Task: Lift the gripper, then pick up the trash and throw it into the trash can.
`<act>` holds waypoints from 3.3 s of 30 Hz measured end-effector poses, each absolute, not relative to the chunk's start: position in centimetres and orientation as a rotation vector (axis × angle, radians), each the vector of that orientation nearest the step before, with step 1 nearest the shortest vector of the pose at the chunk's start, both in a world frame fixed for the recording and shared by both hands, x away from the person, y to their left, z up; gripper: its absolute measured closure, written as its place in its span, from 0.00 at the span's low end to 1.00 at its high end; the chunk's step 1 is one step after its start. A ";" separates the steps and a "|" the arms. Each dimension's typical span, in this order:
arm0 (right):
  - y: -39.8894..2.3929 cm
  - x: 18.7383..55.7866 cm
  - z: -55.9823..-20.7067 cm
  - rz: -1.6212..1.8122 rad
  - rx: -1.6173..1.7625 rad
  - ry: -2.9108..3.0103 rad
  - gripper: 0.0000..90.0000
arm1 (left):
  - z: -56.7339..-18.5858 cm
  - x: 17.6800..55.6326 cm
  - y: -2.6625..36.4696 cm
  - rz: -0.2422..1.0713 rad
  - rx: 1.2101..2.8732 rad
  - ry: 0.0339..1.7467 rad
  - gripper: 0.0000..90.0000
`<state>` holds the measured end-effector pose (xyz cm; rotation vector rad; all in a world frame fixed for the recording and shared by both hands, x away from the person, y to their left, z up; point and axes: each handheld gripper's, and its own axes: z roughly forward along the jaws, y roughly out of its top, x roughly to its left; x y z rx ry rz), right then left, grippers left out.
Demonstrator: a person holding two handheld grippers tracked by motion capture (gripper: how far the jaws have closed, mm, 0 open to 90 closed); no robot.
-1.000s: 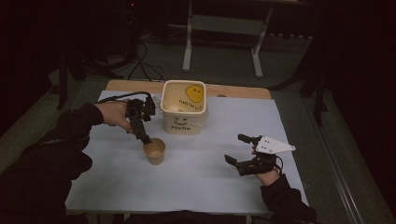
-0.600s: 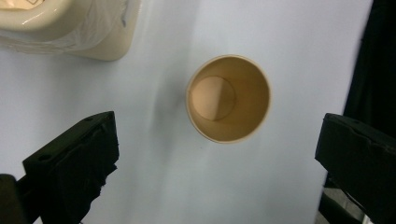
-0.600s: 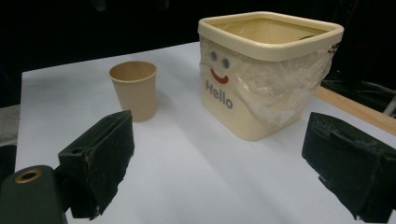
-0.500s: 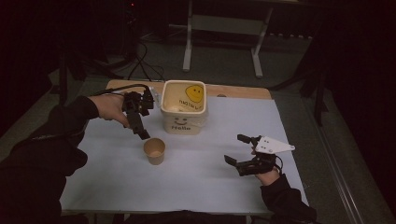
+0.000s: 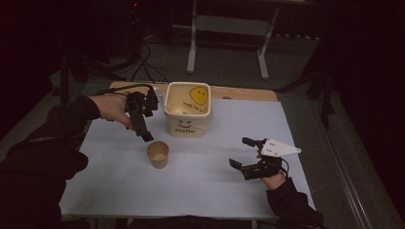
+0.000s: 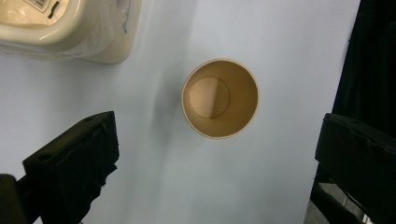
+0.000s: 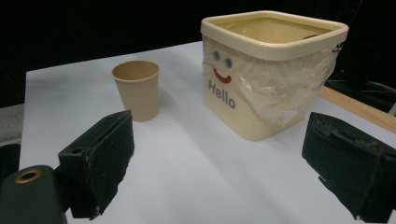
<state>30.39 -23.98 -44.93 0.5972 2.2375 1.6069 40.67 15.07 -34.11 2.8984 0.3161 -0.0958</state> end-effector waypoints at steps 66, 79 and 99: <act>-23.8 30.5 -45.1 1.588 0.580 2.284 0.10 | -43.8 38.9 13.9 -0.143 2.845 0.340 0.00; -23.9 30.5 -45.1 1.590 0.588 2.285 0.10 | -45.4 39.2 13.7 -0.139 2.828 0.335 0.01; -23.8 30.5 -45.1 1.589 0.587 2.287 0.10 | -47.1 38.8 14.0 -0.135 2.831 0.340 0.22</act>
